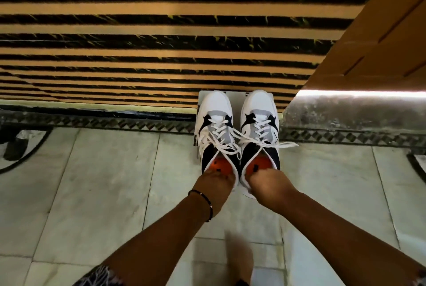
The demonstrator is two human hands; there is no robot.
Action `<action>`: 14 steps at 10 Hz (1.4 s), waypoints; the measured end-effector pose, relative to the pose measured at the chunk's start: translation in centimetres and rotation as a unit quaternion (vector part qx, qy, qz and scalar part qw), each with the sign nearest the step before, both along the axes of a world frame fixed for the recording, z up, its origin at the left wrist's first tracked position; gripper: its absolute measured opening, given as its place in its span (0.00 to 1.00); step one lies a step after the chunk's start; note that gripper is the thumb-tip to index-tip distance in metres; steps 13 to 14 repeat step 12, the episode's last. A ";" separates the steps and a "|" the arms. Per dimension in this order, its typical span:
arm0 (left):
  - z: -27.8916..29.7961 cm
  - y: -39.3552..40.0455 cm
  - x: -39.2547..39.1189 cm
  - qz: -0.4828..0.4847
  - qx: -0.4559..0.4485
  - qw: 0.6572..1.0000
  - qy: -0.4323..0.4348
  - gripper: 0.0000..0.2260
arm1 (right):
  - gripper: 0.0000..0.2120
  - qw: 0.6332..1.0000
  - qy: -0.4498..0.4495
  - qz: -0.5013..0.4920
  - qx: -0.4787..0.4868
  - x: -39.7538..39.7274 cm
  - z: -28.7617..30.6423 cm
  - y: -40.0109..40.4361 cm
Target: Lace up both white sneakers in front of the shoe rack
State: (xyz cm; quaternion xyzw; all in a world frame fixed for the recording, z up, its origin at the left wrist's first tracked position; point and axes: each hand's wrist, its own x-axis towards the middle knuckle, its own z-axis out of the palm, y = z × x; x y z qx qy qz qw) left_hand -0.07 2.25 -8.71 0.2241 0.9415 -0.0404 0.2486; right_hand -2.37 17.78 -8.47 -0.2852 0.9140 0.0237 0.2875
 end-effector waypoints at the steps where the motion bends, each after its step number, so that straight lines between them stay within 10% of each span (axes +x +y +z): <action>1: -1.0 1.1 -1.6 0.026 -0.003 0.998 -0.053 0.22 | 0.10 1.000 -0.020 -0.019 0.015 -2.2 -0.3 0.5; 9: -4.2 -1.0 -5.7 -0.040 -0.041 0.996 -0.074 0.23 | 0.17 0.995 -0.003 -0.097 -0.005 -4.0 -4.9 -1.3; 14: 7.8 0.4 -1.2 0.163 0.106 0.979 -0.056 0.20 | 0.24 0.965 0.132 -0.136 -0.179 2.3 6.0 -0.3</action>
